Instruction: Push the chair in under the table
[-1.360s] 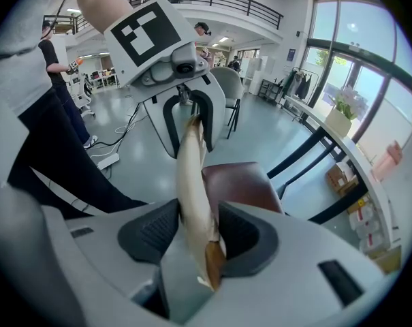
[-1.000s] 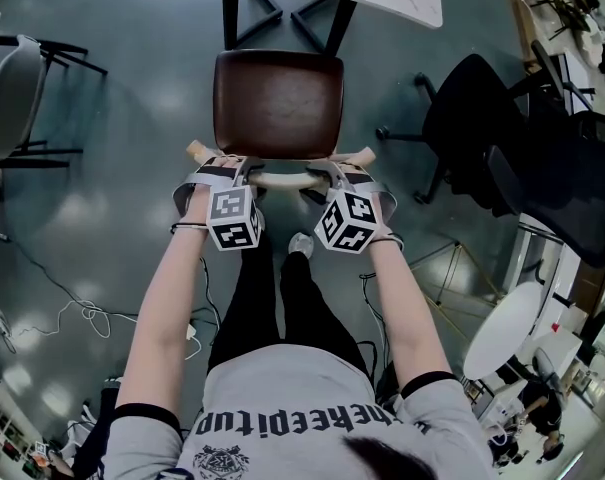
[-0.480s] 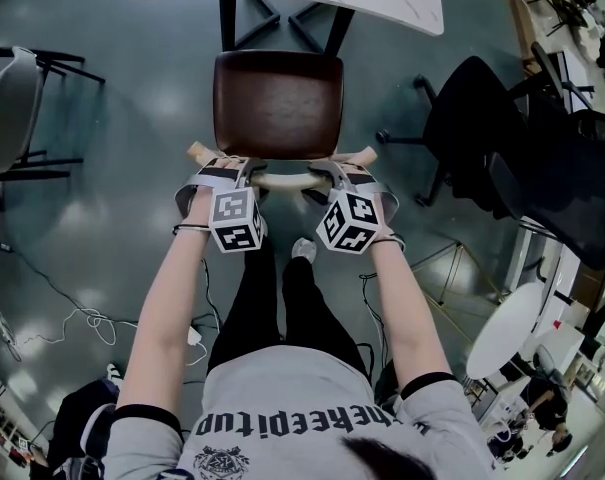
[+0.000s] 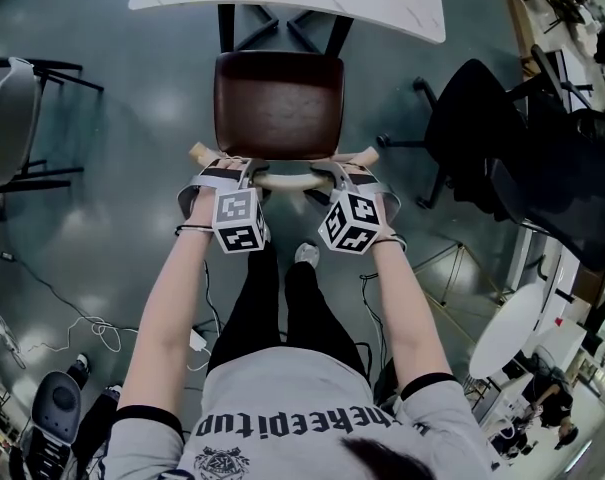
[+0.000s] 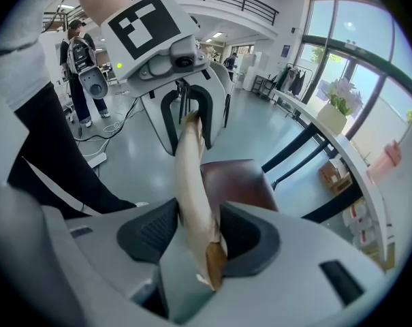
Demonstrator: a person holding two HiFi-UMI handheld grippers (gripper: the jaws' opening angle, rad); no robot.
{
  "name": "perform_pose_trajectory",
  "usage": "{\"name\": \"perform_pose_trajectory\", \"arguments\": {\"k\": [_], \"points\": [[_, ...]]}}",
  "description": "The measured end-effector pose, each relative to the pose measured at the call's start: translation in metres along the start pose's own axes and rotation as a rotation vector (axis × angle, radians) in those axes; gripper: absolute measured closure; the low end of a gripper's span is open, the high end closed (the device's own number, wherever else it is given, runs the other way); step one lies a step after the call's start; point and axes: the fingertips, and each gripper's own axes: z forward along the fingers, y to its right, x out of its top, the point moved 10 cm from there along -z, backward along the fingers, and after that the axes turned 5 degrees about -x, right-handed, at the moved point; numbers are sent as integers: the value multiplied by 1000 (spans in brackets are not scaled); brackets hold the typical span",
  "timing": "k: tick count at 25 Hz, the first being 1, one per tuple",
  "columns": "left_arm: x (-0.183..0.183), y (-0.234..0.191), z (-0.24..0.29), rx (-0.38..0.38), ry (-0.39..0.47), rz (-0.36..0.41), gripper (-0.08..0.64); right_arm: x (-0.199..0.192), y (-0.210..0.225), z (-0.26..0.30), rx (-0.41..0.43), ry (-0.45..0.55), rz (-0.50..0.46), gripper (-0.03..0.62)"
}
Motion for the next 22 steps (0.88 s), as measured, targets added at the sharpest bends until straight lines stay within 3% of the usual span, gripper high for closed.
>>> {"name": "perform_pose_trajectory", "arguments": {"k": [22], "points": [[-9, -32, -2, -4, 24, 48, 353, 9, 28, 13, -33, -23, 22, 385]]}}
